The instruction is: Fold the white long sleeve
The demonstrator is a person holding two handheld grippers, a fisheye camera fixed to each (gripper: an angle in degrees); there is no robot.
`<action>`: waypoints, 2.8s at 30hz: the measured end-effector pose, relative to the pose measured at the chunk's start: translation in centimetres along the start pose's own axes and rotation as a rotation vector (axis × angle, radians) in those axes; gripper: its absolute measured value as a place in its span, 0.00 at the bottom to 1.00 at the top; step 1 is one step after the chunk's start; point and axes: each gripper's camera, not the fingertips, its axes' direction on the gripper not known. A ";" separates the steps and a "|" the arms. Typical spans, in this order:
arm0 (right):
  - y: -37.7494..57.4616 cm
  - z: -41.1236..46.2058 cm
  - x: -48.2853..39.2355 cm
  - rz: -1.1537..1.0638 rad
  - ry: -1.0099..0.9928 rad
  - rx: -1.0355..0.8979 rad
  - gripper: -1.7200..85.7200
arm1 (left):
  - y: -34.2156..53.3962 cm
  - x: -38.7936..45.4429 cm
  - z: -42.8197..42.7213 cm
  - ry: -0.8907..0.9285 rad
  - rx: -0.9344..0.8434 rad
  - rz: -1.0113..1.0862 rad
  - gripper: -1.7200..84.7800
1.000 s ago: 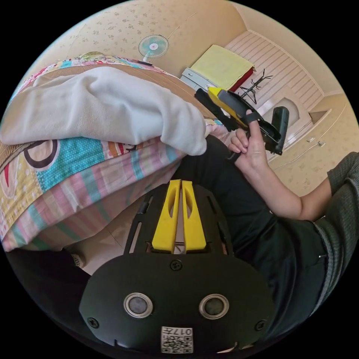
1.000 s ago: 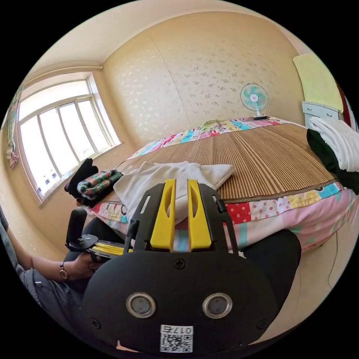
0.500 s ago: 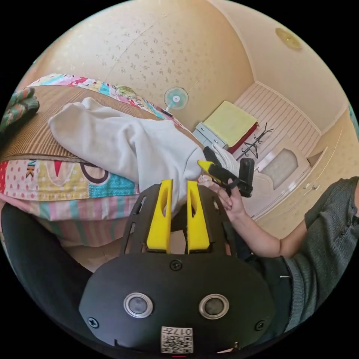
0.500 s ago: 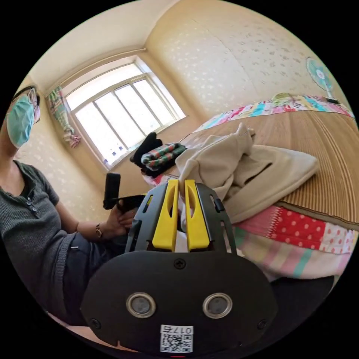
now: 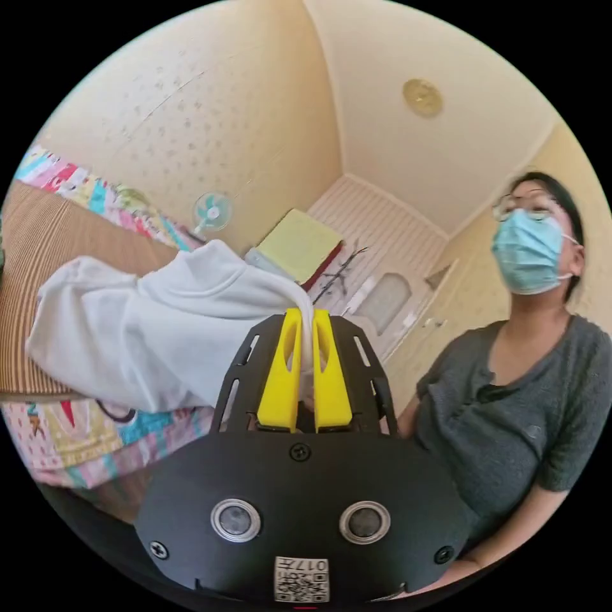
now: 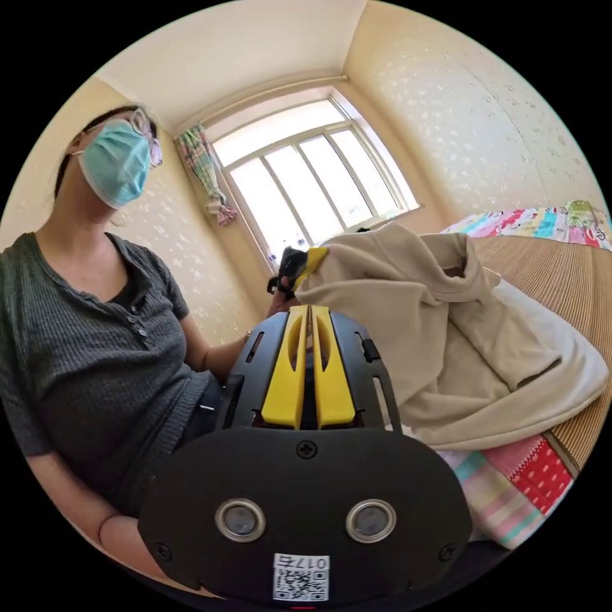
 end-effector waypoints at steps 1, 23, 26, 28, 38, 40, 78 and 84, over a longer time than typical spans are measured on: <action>-0.1 -0.8 -0.5 -0.012 0.020 0.010 0.03 | -1.0 2.2 -2.4 0.129 0.079 0.106 0.02; -7.3 10.8 1.9 0.052 -0.097 -0.129 0.11 | -3.0 21.3 8.4 1.249 0.217 0.491 0.02; -9.6 5.9 -0.1 0.059 0.170 0.000 0.07 | -3.1 22.4 6.7 1.095 0.217 0.490 0.02; -11.6 2.3 -2.7 0.064 0.320 0.122 0.06 | -3.4 22.5 5.6 0.940 0.210 0.440 0.02; -17.6 -3.3 -26.5 -0.342 0.883 0.764 0.06 | -6.0 30.1 9.6 -0.387 -0.158 0.386 0.02; -18.0 -1.8 -29.1 -0.435 0.897 0.810 0.06 | -5.7 33.3 13.5 -0.629 -0.156 0.469 0.02; -18.1 19.4 21.2 0.516 0.998 -0.614 0.06 | 9.8 -9.0 55.8 -1.077 -0.927 -0.166 0.04; -17.6 17.5 21.6 0.501 0.941 -0.581 0.05 | 6.2 -2.6 38.2 -1.443 -0.235 -0.381 0.06</action>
